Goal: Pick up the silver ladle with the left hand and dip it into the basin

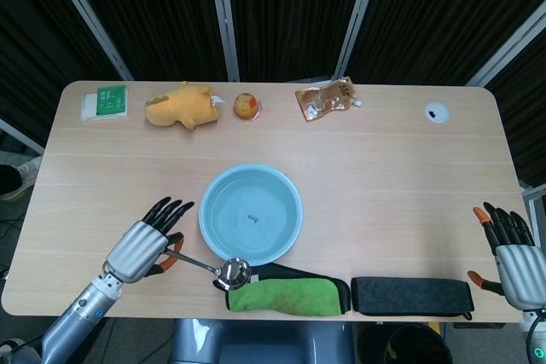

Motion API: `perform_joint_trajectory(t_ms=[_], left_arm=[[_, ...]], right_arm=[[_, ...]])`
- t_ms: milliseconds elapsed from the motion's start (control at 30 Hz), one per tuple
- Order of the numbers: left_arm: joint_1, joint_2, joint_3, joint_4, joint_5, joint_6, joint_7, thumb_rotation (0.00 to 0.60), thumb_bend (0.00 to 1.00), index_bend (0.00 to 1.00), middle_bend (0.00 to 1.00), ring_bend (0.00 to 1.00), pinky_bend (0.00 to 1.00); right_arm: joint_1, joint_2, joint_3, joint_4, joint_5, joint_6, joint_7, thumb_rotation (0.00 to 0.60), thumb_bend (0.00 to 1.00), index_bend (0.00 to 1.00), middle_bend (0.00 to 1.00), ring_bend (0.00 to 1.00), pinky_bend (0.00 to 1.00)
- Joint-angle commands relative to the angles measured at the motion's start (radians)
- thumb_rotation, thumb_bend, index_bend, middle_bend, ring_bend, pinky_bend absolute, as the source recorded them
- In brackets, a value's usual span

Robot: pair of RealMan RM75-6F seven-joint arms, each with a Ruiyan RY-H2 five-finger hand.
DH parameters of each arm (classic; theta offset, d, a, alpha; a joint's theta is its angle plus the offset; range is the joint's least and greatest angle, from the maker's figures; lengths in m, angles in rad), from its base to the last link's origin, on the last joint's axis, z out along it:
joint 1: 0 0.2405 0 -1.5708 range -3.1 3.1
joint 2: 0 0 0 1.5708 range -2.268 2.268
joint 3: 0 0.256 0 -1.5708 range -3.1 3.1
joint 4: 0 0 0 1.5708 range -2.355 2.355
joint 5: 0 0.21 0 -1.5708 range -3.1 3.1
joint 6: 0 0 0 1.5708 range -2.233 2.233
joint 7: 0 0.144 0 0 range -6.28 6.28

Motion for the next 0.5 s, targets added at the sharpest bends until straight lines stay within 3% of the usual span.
perform_joint_trajectory(t_ms=[33,500], left_arm=[[-0.048,-0.001,-0.071,-0.008,-0.088,-0.064,0.0,0.6,0.61,0.72,0.0,0.0,0.0],[-0.166,-0.144,-0.177,0.16,-0.28,-0.225,-0.01,0.6,0.61,0.73,0.0,0.0,0.0]], right_arm=[[0.002,0.002,0.003,0.002,0.006,-0.004,0.006,0.6,0.0,0.0,0.0,0.0,0.0],[0.014,0.014,0.015,0.012,0.033,-0.033,0.046,0.6,0.0,0.0,0.0,0.0,0.0]])
